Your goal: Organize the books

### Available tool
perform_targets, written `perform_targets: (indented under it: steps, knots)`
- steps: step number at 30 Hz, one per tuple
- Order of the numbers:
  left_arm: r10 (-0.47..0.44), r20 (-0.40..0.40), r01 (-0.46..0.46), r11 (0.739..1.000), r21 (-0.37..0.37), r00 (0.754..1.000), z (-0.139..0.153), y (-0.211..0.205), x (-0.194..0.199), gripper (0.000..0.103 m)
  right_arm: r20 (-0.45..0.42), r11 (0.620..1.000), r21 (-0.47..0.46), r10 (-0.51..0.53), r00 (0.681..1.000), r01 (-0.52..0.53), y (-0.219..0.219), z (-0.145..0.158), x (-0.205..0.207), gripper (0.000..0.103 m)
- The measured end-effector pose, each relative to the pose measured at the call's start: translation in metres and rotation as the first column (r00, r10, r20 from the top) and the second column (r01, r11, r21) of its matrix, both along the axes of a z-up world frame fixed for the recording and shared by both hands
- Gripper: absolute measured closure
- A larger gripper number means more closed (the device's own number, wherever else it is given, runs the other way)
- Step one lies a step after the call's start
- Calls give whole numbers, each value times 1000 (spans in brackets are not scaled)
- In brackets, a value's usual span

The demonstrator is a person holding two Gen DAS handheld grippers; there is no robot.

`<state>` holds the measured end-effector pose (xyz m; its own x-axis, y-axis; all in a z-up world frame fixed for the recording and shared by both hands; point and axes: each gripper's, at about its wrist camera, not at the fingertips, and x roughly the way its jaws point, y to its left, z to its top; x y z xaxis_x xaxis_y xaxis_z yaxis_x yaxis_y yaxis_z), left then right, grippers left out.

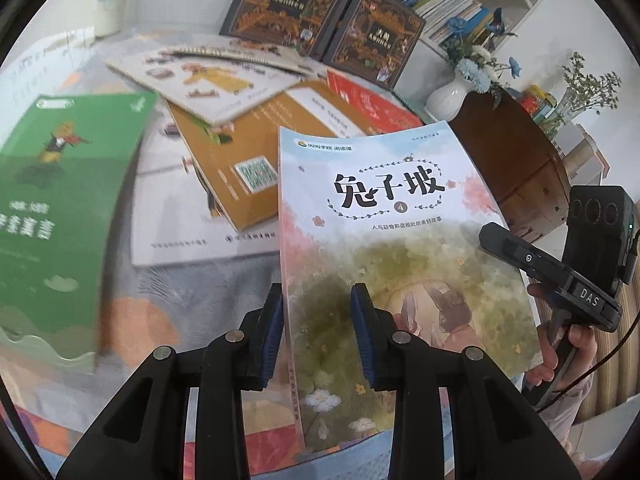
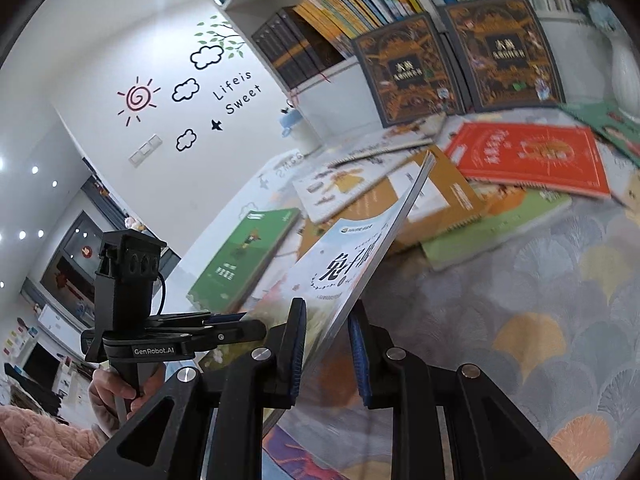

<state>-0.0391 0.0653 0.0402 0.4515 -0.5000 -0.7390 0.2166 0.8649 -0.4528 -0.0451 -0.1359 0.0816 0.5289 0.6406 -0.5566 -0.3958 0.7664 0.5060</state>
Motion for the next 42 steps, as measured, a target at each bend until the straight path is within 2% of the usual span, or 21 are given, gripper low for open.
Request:
perform_targets:
  steps: [10, 20, 25, 30, 35, 42]
  knots:
    - [60, 103, -61, 998, 10, 993, 36, 48, -1, 73, 84, 998, -10, 60, 995, -60, 48, 37, 14, 81]
    - [192, 162, -201, 979, 42, 968, 54, 134, -1, 73, 125, 986, -23, 168, 978, -167, 142, 52, 49, 81]
    - [254, 174, -265, 963, 45, 951, 59, 178, 3, 73, 102, 979, -23, 204, 974, -202, 181, 39, 67, 81]
    - [296, 165, -307, 951, 43, 941, 51, 209, 8, 70, 46, 973, -22, 231, 972, -230, 219, 13, 83, 81]
    - [310, 116, -317, 947, 44, 944, 22, 226, 20, 70, 3, 973, -53, 227, 974, -226, 241, -17, 94, 81]
    - [319, 69, -322, 945, 51, 945, -7, 227, 31, 70, -22, 977, -110, 180, 983, -182, 246, -40, 104, 81]
